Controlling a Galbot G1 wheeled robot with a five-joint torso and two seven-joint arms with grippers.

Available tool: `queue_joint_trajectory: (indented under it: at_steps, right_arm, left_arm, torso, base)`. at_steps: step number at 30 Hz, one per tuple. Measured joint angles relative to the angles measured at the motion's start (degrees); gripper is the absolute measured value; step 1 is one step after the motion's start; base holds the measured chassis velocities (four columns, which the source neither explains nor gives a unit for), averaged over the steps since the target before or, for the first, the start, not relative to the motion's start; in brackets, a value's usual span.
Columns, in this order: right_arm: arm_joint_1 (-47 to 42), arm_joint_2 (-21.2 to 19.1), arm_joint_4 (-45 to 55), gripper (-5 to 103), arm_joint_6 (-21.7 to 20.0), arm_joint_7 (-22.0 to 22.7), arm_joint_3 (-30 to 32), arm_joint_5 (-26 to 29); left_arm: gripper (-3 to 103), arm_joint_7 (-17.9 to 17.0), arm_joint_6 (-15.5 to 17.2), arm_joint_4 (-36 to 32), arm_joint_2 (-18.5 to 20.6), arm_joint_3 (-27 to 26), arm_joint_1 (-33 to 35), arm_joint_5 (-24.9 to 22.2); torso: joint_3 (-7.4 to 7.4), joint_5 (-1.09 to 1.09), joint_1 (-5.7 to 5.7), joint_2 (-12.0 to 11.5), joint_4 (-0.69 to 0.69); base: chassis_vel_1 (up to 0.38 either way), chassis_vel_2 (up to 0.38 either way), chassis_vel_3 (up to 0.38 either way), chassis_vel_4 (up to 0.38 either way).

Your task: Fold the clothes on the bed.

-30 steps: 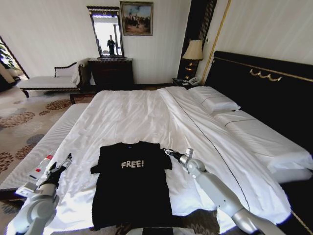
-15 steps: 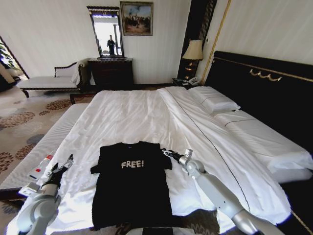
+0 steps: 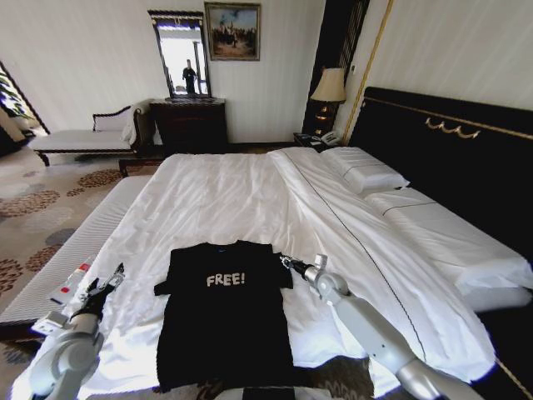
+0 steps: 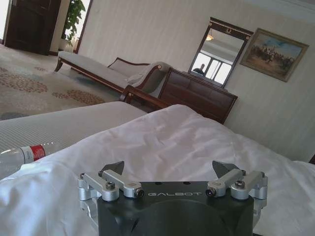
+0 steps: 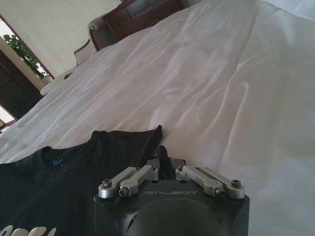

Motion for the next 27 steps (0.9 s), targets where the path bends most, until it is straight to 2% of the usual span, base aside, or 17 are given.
queue_joint_trajectory:
  at_steps: [1,3,7,17,27]
  right_arm:
    - [-0.10,-0.09,0.26,6,0.02,0.03,0.19,-0.03]
    - [-0.31,-0.24,0.76,2,0.19,0.23,0.63,-0.10]
    - [-1.09,-0.75,2.45,0,0.46,0.70,2.24,-0.16]
    - [-3.45,-2.99,4.62,0,0.29,2.35,5.47,-0.07]
    - [-4.39,-3.22,5.11,0,-0.05,3.80,7.11,-0.30]
  left_arm:
    - [100,0.00,-0.01,0.00,-0.01,0.00,0.00,0.01]
    - [100,0.00,-0.01,-0.02,-0.06,-0.01,0.00,0.02]
    - [100,0.00,-0.05,-0.07,-0.20,-0.01,0.09,0.03]
    - [100,0.00,-0.19,-0.05,-0.34,0.25,-0.08,0.00]
    - [100,0.00,-0.35,-0.03,-0.37,0.54,0.14,0.02]
  torso:
    - [0.00,0.00,0.00,0.00,0.00]
    - [0.00,0.00,0.00,0.00,0.00]
    - [0.00,0.00,0.00,0.00,0.00]
    - [0.00,0.01,0.00,0.00,0.00]
    - [0.00,0.00,0.00,0.00,0.01]
  base:
    - [0.000,0.000,0.000,0.000]
    - [0.000,0.000,0.000,0.000]
    - [0.000,0.000,0.000,0.000]
    - [0.000,0.000,0.000,0.000]
    - [0.000,0.000,0.000,0.000]
